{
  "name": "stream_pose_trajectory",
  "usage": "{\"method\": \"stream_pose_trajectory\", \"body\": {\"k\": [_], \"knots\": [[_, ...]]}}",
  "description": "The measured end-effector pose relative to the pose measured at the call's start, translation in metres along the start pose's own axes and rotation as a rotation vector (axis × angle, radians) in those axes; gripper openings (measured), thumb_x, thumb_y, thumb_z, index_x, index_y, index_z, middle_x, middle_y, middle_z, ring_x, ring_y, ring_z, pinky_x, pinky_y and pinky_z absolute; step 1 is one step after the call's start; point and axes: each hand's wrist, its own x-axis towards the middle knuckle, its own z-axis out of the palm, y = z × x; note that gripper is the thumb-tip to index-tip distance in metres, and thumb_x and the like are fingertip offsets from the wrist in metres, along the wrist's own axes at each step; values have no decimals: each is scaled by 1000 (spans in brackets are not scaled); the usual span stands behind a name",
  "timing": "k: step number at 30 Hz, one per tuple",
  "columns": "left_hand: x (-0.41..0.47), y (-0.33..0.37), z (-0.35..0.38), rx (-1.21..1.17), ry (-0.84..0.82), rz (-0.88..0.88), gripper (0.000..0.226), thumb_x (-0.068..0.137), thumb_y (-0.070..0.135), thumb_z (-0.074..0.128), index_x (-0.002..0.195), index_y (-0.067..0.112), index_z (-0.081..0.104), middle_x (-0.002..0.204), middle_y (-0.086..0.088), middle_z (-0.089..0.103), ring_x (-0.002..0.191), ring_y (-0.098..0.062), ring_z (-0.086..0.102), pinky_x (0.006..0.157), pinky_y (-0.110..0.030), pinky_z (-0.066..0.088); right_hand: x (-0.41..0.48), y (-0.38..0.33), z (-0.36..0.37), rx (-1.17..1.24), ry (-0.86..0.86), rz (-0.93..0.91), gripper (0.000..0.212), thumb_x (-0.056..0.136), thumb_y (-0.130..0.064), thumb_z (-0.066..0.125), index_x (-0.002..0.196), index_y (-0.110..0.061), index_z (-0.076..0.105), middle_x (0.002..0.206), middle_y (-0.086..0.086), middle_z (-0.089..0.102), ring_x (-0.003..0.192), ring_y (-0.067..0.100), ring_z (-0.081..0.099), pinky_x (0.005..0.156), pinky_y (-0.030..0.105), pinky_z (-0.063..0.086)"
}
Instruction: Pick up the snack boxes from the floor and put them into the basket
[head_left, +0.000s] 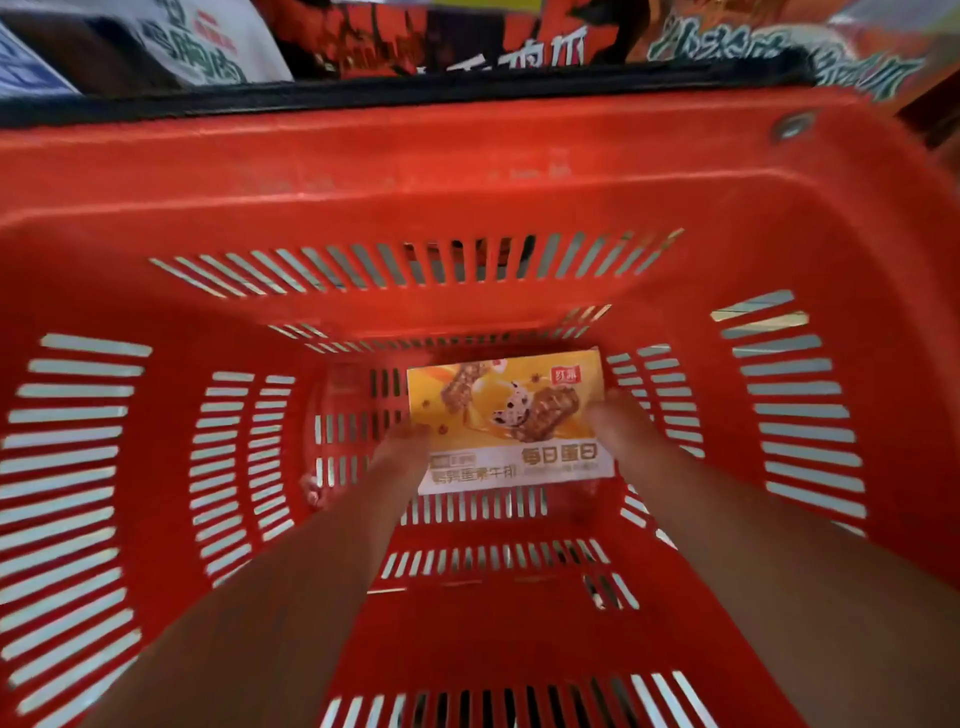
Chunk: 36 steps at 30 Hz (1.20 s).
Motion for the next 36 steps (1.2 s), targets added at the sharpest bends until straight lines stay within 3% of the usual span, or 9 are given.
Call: {"method": "stream_pose_trajectory", "body": {"k": [3,7,9,11,18,21,24,29,36], "knots": [[-8,7,5,-150,51,91,40,94,33,46,133,28,49,128,1,57,112,-22,55,94,-32,43,-3,-7,-9,27,80,2,40,91,-3,43,129,-9,54,115,12,62,101,31,60,59,24,40],[-47,26,-2,-217,84,139,49,98,29,44,146,30,36,144,1,46,128,-22,48,107,-33,38,-41,-11,-10,100,19,-33,43,97,-8,41,139,-13,44,125,9,59,93,19,54,61,24,41],[-75,37,-5,-201,87,195,46,99,27,42,145,27,38,127,0,59,107,-20,60,88,-26,46,-68,-16,-19,151,48,-68,45,95,-5,43,139,-12,45,131,10,56,98,20,54,77,27,44],[-117,55,-11,-188,78,246,40,98,23,41,138,23,47,96,2,62,70,-14,57,61,-23,42,-101,-20,-35,229,32,-94,41,93,-3,47,134,-11,50,125,12,61,94,20,56,72,25,44],[-304,123,-25,-389,-42,334,16,96,12,50,85,17,61,86,0,63,77,-18,61,59,-23,47,-279,-40,-131,530,82,-170,22,88,-5,57,109,-11,60,77,-7,65,74,12,62,72,25,50],[-395,135,-21,-301,-107,457,14,93,12,52,89,20,63,89,-2,65,75,-17,61,68,-28,49,-358,-26,-177,752,189,-136,25,68,-21,65,93,-22,59,72,-6,62,62,13,58,67,30,47],[-468,140,-8,-112,-141,627,16,89,18,55,81,29,64,83,3,65,74,-19,63,76,-30,49,-423,-4,-214,974,228,-89,15,84,-8,63,94,-17,57,72,-1,57,61,11,55,58,22,48],[-595,152,40,54,-289,744,13,95,13,46,101,17,58,81,6,58,62,-7,54,62,-22,42,-517,62,-284,1229,279,-114,15,91,-5,56,99,-17,54,84,-1,58,73,12,56,72,25,47],[-709,146,153,86,-372,796,13,94,12,47,90,21,57,84,4,61,63,-7,56,60,-22,41,-593,193,-381,1376,410,-97,14,91,-7,57,91,-20,58,85,-1,58,70,13,54,70,22,45]]}}
